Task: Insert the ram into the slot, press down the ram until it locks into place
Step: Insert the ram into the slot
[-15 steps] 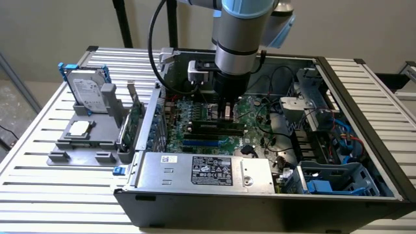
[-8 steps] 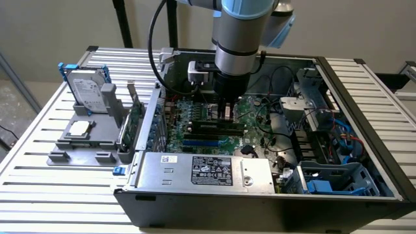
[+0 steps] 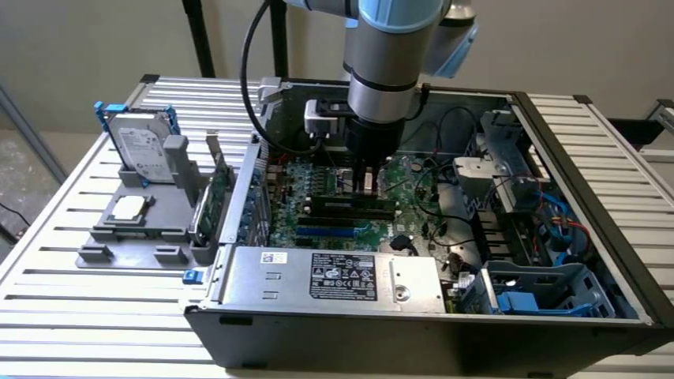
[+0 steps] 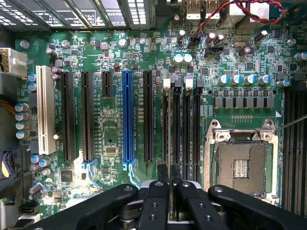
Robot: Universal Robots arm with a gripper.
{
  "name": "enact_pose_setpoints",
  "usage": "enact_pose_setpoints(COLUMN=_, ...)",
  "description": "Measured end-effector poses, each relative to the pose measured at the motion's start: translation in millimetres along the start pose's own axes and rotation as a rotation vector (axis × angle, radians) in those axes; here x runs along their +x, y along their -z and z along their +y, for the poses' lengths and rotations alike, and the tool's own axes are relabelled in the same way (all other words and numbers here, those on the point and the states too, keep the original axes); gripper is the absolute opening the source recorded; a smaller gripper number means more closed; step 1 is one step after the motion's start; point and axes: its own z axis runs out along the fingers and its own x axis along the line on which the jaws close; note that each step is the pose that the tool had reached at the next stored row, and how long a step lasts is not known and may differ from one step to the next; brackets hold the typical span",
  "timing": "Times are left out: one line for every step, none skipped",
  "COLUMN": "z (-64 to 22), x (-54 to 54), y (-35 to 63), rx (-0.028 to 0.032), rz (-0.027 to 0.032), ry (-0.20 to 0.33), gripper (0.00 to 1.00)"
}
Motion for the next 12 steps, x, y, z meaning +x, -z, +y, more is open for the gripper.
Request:
enact_pose_setpoints(z=0.0, x=0.0, y=0.0, rx=0.0, rz=0.0001, ry=0.0, gripper=0.13)
enact_pose_setpoints(z=0.0, x=0.0, y=0.0, rx=-0.0001, rz=0.0004, ry=0.0, gripper=0.13)
enact_pose_setpoints(z=0.0, x=0.0, y=0.0, rx=-0.0001, rz=0.0008, ry=0.0, gripper=0.13)
enact_pose_setpoints(z=0.0, x=-0.1, y=-0.1, rx=0.0, rz=0.001, ry=0.001, gripper=0.13)
enact_pose_setpoints(z=-0.1, x=-0.1, y=0.0, rx=0.0, rz=0.0014, ry=0.001, gripper=0.13)
enact_pose_setpoints(z=-0.1, x=-0.1, y=0.0, rx=0.0, rz=0.0018, ry=0.001, gripper=0.13)
enact_pose_setpoints(z=-0.3, x=-0.1, y=0.0, rx=0.0, rz=0.0021, ry=0.002, gripper=0.13)
enact_pose_setpoints(z=-0.3, x=-0.1, y=0.0, rx=0.0, rz=0.0027, ry=0.002, gripper=0.13)
enact_pose_setpoints(z=-0.4, x=-0.1, y=-0.1, rx=0.0001, rz=0.0034, ry=0.002, gripper=0.13)
enact_pose_setpoints(z=-0.5, x=-0.1, y=-0.1, rx=0.0002, rz=0.0045, ry=0.002, gripper=0.13)
enact_pose_setpoints(z=-0.5, x=-0.1, y=-0.1, rx=0.0002, rz=0.0057, ry=0.002, gripper=0.13)
enact_pose_setpoints(z=-0.5, x=-0.1, y=-0.1, rx=0.0002, rz=0.0069, ry=0.002, gripper=0.13)
